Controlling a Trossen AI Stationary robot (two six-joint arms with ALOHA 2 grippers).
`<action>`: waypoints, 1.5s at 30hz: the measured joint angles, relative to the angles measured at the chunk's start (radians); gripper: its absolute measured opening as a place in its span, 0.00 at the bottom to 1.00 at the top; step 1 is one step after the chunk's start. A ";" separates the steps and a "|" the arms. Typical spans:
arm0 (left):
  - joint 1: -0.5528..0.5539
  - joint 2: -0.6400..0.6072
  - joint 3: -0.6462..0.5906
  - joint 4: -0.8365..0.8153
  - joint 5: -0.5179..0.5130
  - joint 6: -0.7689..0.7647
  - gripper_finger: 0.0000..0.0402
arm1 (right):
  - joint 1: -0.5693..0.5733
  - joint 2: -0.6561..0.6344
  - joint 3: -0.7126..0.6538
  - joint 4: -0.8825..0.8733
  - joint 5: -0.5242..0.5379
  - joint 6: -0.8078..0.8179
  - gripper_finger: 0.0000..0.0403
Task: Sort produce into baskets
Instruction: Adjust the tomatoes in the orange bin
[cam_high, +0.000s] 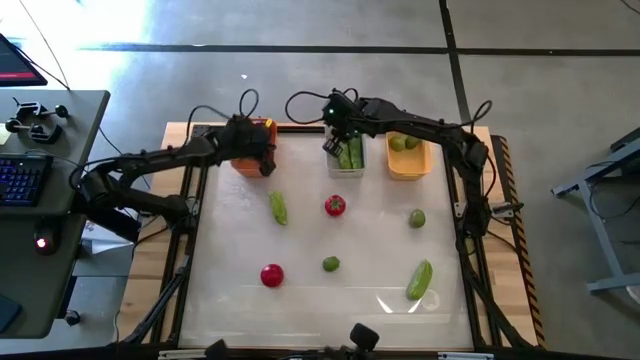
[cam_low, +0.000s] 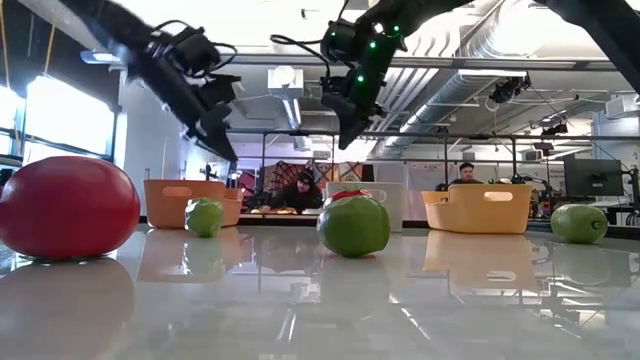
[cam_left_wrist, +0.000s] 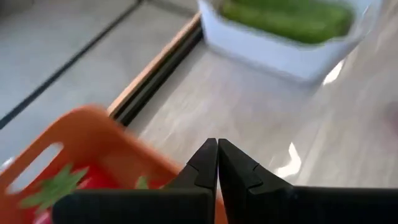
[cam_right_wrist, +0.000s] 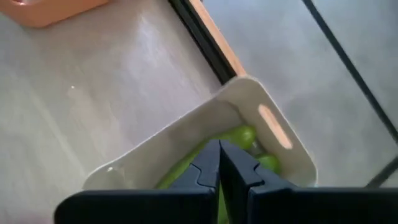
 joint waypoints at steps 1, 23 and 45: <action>0.000 0.000 0.036 -0.066 -0.022 0.006 0.00 | -0.005 0.000 0.000 0.010 -0.012 -0.023 0.00; 0.171 0.273 0.214 -0.214 -0.023 0.024 0.00 | -0.077 0.001 0.000 0.201 -0.226 -0.176 0.00; 0.195 0.356 0.269 -0.291 -0.219 0.043 0.00 | -0.078 0.002 0.000 0.182 -0.229 -0.176 0.00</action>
